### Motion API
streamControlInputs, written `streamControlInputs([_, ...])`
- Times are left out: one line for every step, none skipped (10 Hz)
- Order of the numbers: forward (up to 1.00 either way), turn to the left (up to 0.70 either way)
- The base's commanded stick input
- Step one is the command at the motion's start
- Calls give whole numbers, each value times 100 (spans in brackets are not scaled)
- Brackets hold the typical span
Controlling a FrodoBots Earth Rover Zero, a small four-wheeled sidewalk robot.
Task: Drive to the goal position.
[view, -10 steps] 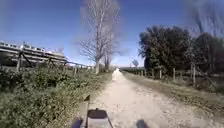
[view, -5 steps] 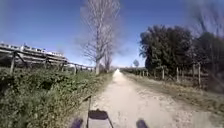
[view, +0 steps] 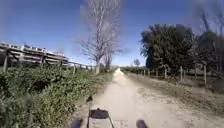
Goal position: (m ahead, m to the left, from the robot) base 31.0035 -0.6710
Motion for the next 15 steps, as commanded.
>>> streamControlInputs([50, 0])
streamControlInputs([50, 0])
streamControlInputs([50, 0])
streamControlInputs([50, 0])
streamControlInputs([50, 0])
streamControlInputs([50, 0])
streamControlInputs([50, 0])
streamControlInputs([50, 0])
streamControlInputs([50, 0])
streamControlInputs([50, 0])
streamControlInputs([50, 0])
streamControlInputs([50, 0])
streamControlInputs([50, 0])
streamControlInputs([50, 0])
streamControlInputs([50, 0])
